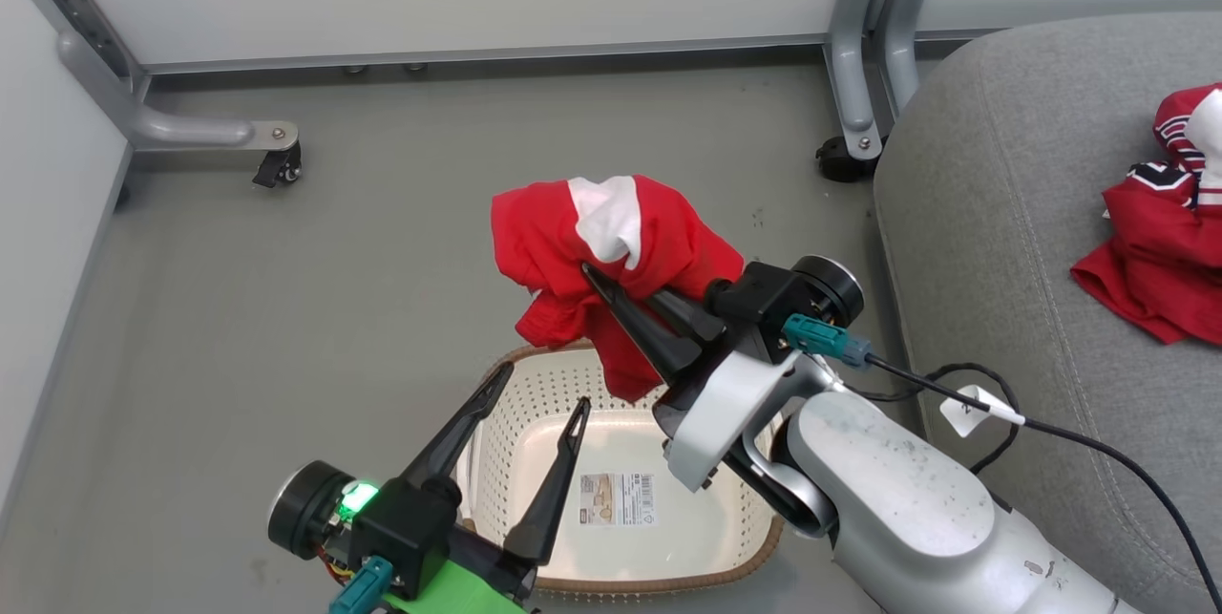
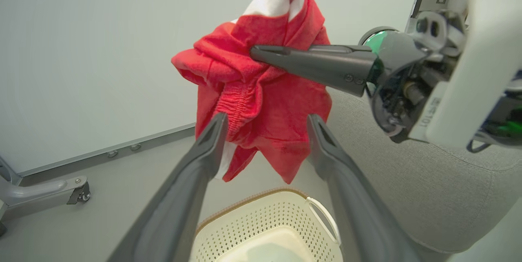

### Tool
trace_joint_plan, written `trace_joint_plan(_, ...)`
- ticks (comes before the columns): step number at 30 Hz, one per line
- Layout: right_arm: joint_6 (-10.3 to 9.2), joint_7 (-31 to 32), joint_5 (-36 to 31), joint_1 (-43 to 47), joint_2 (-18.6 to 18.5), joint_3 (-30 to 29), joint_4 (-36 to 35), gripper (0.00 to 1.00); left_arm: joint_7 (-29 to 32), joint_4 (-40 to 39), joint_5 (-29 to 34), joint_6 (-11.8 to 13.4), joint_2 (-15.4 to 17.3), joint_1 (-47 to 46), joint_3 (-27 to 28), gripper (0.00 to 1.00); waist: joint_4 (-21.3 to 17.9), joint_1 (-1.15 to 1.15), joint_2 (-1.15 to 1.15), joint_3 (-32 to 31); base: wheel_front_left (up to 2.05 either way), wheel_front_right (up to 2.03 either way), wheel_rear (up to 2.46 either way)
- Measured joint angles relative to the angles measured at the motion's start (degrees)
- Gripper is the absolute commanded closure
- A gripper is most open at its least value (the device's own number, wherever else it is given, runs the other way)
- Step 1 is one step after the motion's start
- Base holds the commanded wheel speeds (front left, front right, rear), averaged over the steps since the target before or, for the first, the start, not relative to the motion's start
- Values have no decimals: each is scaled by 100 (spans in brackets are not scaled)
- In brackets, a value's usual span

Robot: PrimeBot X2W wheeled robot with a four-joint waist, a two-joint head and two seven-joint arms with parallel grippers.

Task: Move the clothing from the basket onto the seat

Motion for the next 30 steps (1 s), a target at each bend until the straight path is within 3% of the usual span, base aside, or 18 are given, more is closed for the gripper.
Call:
trace_joint_plan(13,0,-64,-67,19,21,-200,-23,100,44,27,34,-24,75,-113,-48,0,-587,0,0,211,0,0,0)
trace_joint_plan(30,0,-361,-120,266,56,-996,215,100,420,-51,102,-254,225,-634,-334,0,-2261,0,0,627,0,0,0)
